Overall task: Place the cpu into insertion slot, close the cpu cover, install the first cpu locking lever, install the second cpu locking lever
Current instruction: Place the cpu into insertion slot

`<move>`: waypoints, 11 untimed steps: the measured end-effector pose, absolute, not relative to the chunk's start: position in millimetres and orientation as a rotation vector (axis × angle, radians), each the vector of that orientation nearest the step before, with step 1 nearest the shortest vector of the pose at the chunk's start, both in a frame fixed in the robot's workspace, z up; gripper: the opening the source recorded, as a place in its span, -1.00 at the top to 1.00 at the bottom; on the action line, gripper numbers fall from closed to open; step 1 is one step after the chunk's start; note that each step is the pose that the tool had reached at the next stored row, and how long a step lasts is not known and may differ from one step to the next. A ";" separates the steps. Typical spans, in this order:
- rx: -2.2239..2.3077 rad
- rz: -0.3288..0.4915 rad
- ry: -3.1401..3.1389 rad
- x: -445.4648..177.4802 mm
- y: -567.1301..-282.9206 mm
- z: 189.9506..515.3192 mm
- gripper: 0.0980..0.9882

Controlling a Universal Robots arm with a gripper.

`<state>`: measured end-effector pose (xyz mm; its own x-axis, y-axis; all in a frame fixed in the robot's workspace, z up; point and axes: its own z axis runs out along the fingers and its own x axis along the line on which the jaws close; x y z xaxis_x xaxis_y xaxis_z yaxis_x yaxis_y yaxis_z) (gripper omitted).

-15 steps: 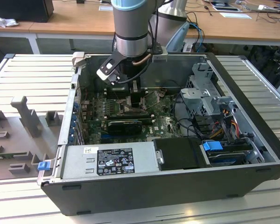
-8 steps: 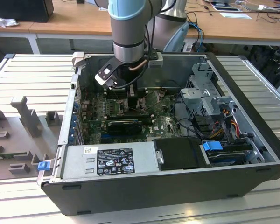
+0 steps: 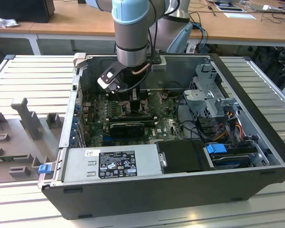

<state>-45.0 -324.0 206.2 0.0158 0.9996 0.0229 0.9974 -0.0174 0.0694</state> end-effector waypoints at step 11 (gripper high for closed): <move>2.219 0.097 2.177 -44.0 -322.3 202.3 0.03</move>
<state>-44.0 -322.3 202.3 0.0183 0.9996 0.0227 0.9976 -0.0197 0.0657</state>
